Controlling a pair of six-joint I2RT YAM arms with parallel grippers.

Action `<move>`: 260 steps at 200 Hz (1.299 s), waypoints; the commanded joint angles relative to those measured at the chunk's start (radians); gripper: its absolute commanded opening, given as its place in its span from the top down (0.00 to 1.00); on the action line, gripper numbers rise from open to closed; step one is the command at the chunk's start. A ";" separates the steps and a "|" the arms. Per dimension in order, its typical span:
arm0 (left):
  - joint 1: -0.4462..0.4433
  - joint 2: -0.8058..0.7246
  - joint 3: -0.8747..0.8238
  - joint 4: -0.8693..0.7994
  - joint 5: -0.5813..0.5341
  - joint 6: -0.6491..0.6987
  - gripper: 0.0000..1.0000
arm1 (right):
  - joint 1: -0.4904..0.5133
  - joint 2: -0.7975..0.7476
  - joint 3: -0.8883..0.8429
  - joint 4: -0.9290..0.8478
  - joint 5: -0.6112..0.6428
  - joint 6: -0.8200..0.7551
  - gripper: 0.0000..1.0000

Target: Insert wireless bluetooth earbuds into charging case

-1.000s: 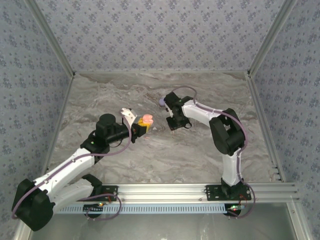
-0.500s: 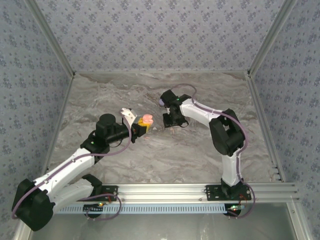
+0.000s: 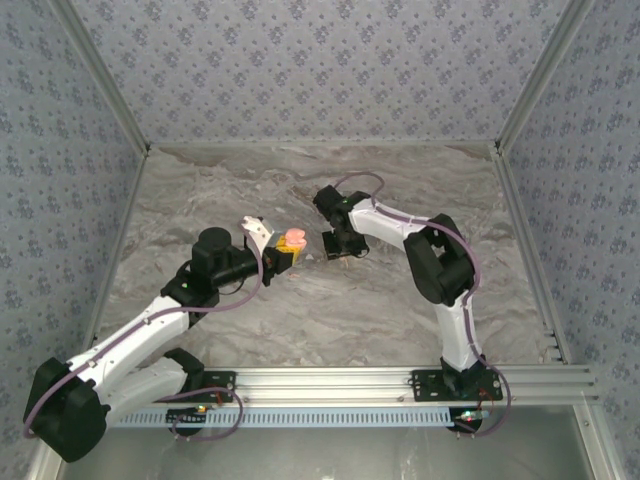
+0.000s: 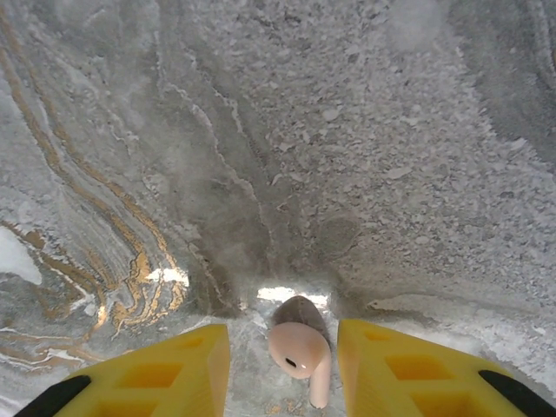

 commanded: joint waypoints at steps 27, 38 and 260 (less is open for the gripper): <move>-0.006 -0.014 0.023 0.016 0.008 0.015 0.84 | 0.012 0.037 0.042 -0.054 0.034 0.024 0.62; -0.005 -0.014 0.022 0.017 0.008 0.015 0.84 | 0.014 0.040 0.043 -0.058 0.039 0.024 0.62; -0.006 -0.012 0.017 0.020 0.007 0.003 0.84 | -0.001 0.055 0.022 -0.061 0.057 0.010 0.77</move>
